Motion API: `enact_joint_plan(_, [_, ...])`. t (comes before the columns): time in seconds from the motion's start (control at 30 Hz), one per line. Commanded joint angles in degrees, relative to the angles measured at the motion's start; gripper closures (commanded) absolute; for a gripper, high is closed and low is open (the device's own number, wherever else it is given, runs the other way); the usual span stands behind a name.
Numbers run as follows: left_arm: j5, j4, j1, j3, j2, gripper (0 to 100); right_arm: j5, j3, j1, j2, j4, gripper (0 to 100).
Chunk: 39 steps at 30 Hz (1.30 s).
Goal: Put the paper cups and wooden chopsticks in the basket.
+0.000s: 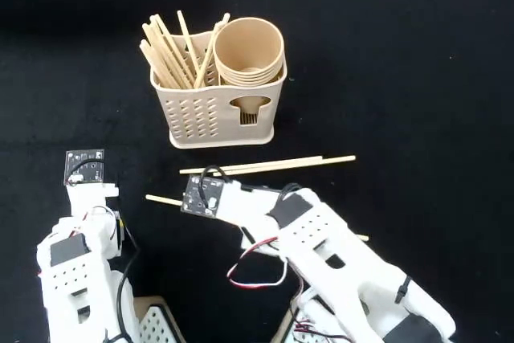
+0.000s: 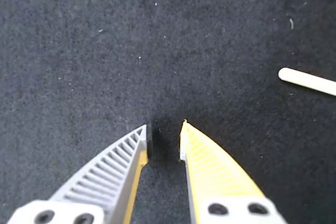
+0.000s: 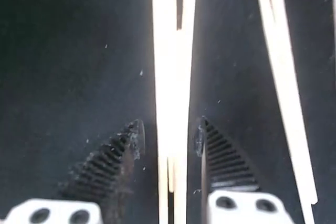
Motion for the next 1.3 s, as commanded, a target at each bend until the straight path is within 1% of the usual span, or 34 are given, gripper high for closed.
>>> enact_joint_plan(0.0, [-0.3,-1.2,-0.5,0.1,0.1,88,-0.7,-2.9,0.2,1.9,-1.8,82.5])
enact_joint_plan(0.17, [-0.3,-1.2,-0.5,0.1,0.1,88,-0.6,-3.9,1.3,10.8,-5.3,82.5])
enact_joint_plan(0.27, [-0.3,-1.2,-0.5,0.1,0.1,88,-0.6,-6.5,1.1,14.8,-4.6,82.9])
enact_joint_plan(0.33, [-0.3,-1.2,-0.5,0.1,0.1,88,-0.6,-7.9,1.1,16.0,-4.0,87.1])
enact_joint_plan(0.43, [-0.3,-1.2,-0.5,0.1,0.1,88,-0.6,-8.5,1.2,16.4,-4.2,98.5])
enact_joint_plan(0.53, [-0.3,-1.2,-0.5,0.1,0.1,88,-0.6,-8.8,1.4,16.5,-4.1,96.6])
enact_joint_plan(0.63, [-0.3,-1.2,-0.5,0.1,0.1,88,-0.7,-9.1,2.3,16.5,-4.1,98.7])
enact_joint_plan(0.8, [-0.3,-1.2,-0.5,0.1,0.1,88,-0.7,-10.5,4.9,16.3,-3.2,98.6])
enact_joint_plan(0.9, [-0.3,-1.2,-0.5,0.1,0.1,88,-0.6,-12.1,5.0,13.8,1.0,98.6])
enact_joint_plan(1.03, [-0.3,-1.2,-0.5,0.1,0.1,88,-0.6,-13.5,4.9,4.9,5.8,98.6])
enact_joint_plan(1.2, [-0.3,-1.2,-0.5,0.1,0.1,88,-1.1,-11.8,4.7,-4.1,5.6,98.6])
enact_joint_plan(1.27, [-0.3,-1.2,-0.5,0.1,0.1,88,-2.1,-10.8,4.2,-5.7,3.6,98.6])
